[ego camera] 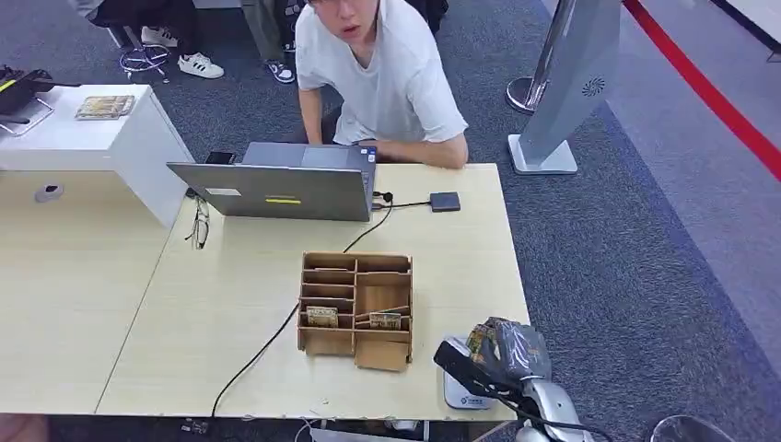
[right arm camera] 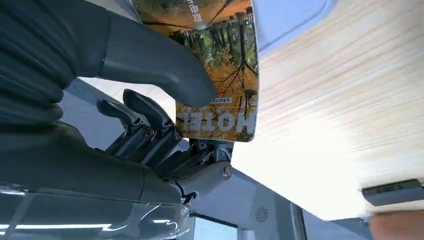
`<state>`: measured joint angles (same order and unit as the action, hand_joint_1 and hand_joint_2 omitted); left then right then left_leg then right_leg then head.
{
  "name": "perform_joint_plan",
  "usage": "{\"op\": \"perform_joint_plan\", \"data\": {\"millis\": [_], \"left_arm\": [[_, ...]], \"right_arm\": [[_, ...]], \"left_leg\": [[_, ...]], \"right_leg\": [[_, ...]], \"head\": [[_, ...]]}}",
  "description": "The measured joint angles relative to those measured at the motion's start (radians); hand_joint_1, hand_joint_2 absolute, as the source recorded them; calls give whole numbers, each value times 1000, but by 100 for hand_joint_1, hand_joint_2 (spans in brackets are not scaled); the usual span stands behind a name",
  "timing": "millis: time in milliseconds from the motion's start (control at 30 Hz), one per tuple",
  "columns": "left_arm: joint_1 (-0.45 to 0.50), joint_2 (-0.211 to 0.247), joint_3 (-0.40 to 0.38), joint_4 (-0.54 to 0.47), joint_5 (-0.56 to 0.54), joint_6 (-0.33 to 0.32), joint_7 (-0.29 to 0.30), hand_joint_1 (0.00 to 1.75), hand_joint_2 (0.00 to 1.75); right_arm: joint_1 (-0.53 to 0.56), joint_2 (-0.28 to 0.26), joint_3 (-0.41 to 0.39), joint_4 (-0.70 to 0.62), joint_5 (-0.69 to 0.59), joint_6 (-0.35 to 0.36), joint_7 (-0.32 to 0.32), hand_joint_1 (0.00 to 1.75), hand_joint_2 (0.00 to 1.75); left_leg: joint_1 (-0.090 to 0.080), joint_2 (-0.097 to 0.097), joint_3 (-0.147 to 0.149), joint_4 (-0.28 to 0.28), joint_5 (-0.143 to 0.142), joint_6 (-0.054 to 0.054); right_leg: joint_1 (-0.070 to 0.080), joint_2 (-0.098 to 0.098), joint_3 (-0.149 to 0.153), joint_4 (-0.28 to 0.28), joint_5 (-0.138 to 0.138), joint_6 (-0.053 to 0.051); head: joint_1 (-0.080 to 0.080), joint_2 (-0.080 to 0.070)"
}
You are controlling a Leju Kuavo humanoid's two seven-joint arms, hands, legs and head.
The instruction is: Pass the card to the sensor for recognition and then transmit it.
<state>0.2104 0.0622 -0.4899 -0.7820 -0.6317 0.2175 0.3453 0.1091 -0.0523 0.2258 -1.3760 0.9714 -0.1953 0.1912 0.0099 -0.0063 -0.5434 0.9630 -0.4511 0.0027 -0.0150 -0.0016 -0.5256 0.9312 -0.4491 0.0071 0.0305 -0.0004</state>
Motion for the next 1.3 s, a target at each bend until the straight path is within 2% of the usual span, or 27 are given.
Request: {"op": "perform_joint_plan", "data": {"millis": [167,500,767,867,967,1067,1300], "left_arm": [[15,-9,36,-6,-38,-13,-15,0,0],[39,-35,120,-19,-100,-40,-38,0,0],[52,-72,214,-26,-197,-78,-77,0,0],[55,-87,256,-27,-240,-93,-97,0,0],[57,-107,302,-27,-290,-109,-122,0,0],[57,-124,343,-27,-324,-116,-140,0,0],[48,-140,391,-27,-362,-126,-162,0,0]], "right_arm": [[14,2,-3,-63,-87,6,-58,175,175],[27,2,-2,-217,-85,-4,-83,175,175],[30,2,6,-310,-63,-45,-127,175,175],[31,2,9,-340,-61,-77,-163,175,175],[31,9,13,-365,-51,-155,-221,175,175],[30,21,15,-381,-49,-208,-252,175,175],[-14,32,42,-389,-51,-223,-266,175,175]], "left_leg": [[0,0,0,0,0,0],[0,0,-1,0,0,0],[0,0,-1,0,0,0],[0,0,-1,0,0,0],[0,0,-1,0,0,0],[0,0,-1,0,0,0],[0,0,-1,0,0,0]], "right_leg": [[0,0,0,0,0,0],[0,0,-1,0,0,0],[0,0,-1,0,0,0],[0,0,-1,0,0,0],[0,0,-1,0,0,0],[0,0,-1,0,0,0],[0,0,-1,0,0,0]], "head": [[0,0],[0,0],[0,0],[0,0],[0,0],[0,0],[0,0]]}}
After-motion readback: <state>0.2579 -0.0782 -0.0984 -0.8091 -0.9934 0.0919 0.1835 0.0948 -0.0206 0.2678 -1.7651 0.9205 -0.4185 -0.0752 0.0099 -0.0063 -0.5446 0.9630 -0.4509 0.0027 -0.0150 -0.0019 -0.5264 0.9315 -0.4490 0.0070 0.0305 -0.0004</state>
